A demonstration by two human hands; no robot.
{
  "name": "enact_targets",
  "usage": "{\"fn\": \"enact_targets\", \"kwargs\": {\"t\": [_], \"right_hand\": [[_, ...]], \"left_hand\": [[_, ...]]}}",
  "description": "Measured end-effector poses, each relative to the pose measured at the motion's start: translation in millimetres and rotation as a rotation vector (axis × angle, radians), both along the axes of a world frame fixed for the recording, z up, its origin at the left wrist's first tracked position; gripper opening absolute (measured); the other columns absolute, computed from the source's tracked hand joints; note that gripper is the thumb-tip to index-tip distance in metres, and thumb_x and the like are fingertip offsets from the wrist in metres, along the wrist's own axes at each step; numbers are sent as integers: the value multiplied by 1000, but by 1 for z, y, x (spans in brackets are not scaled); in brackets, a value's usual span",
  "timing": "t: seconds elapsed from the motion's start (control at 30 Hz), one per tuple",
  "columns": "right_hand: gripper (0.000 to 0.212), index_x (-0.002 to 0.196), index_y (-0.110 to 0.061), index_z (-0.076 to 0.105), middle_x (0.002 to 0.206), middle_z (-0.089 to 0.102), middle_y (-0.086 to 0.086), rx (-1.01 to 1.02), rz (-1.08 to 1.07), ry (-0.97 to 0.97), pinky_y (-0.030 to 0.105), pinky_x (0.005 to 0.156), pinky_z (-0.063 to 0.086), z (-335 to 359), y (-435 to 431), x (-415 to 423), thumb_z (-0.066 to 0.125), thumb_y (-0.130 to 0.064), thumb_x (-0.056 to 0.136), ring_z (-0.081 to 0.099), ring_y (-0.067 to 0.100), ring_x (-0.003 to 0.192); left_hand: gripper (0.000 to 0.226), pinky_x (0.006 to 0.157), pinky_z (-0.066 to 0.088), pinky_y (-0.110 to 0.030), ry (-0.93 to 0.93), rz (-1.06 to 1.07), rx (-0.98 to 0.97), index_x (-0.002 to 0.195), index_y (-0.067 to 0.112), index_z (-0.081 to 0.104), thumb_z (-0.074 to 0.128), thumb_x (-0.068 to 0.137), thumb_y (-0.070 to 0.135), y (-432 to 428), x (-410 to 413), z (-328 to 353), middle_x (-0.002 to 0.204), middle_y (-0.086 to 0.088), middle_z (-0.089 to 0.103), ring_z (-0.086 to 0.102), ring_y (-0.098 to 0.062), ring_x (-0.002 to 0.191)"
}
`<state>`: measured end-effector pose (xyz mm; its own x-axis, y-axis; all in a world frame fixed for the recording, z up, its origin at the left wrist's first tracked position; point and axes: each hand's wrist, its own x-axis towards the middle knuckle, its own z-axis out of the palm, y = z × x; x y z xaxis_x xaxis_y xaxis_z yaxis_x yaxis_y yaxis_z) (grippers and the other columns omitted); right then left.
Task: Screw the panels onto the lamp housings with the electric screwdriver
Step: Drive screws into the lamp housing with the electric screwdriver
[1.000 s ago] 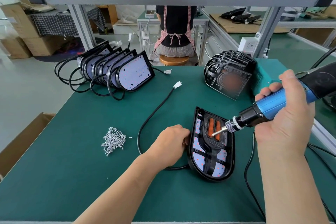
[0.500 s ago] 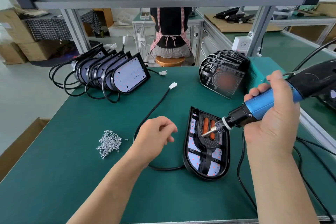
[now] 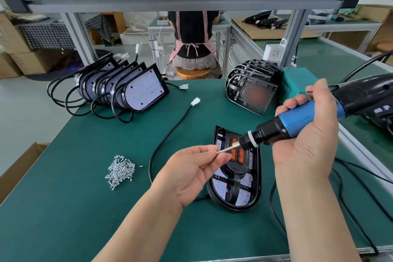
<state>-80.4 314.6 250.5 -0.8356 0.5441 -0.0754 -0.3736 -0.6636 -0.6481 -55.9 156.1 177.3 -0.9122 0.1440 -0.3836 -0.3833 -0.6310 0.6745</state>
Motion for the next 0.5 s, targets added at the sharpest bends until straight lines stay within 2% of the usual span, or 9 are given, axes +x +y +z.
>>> {"fn": "enact_targets", "kwargs": {"t": [0.2,0.5], "right_hand": [[33,78,-18,37,74,34,-1,146,145,-176,17,49,36,20,8,-1,39,-30,109,36,9,56],[34,78,-18,37,74,35,0,159,162,-193,18,50,37,20,9,0,39,-31,109,37,10,57]], "left_hand": [[10,57,59,-21,-54,31,82,92,-13,60,51,92,-16,3,0,-2,80,-26,71,75,-31,72],[9,61,60,-22,-36,74,72,96,-14,60,51,92,-15,9,3,-4,79,-24,72,76,-30,73]]}}
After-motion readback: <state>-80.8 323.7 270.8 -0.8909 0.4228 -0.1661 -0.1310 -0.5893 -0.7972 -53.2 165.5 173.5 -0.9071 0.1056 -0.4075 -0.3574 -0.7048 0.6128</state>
